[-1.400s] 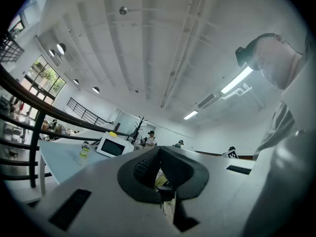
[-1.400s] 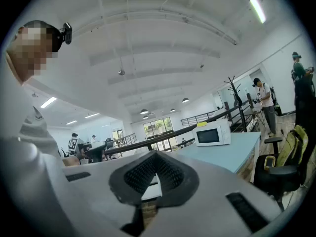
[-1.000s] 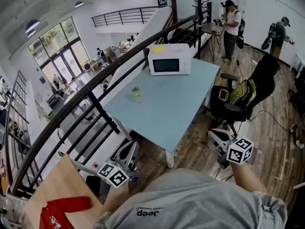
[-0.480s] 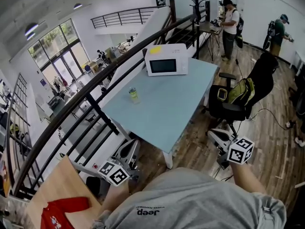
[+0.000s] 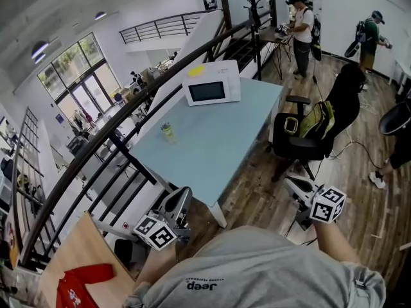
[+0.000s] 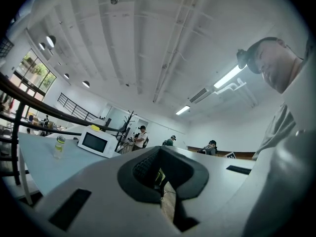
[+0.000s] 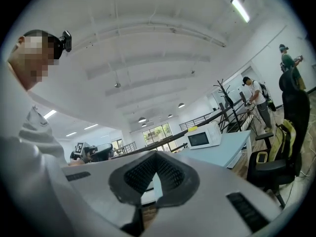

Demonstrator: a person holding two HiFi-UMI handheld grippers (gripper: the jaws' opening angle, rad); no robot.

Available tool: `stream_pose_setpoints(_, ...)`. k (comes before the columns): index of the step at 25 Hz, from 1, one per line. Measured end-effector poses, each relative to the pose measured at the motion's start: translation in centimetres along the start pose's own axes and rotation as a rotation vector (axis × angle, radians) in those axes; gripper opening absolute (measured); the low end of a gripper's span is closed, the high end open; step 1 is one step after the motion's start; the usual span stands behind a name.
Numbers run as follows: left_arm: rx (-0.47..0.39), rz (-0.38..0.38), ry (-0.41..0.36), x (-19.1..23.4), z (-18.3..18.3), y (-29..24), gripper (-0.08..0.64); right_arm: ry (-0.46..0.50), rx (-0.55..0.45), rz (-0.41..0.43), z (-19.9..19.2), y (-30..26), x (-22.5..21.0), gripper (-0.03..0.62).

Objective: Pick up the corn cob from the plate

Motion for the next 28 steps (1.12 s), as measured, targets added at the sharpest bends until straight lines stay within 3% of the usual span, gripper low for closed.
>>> stream_pose_setpoints(8,0.033,-0.004,0.021,-3.9,-1.5,-2.6,0.018,-0.033,0.003,0.03,-0.8,3.5,-2.8,0.015)
stream_pose_setpoints(13,0.032,0.021,0.03,-2.5,-1.7,-1.7,0.018,-0.053,0.026,0.056,-1.4,1.4,-3.2,0.015)
stream_pose_setpoints(21,0.004,-0.035,0.054,7.6,-0.4,-0.4,0.018,-0.004,0.059,0.032,0.5,-7.6,-0.8,0.015)
stream_pose_setpoints(28,-0.009,-0.102,0.013,20.1,5.5,1.3,0.018,0.031,0.04,-0.013,4.5,-19.4,3.2,0.015)
Point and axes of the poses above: the fingertips, and each gripper's own axes: y backward along the fingers, x to its left, z out of its top, the point moved 10 cm from there along y, backward along the fingers, and after that the axes turned 9 degrees about x, right-handed, at the moved point
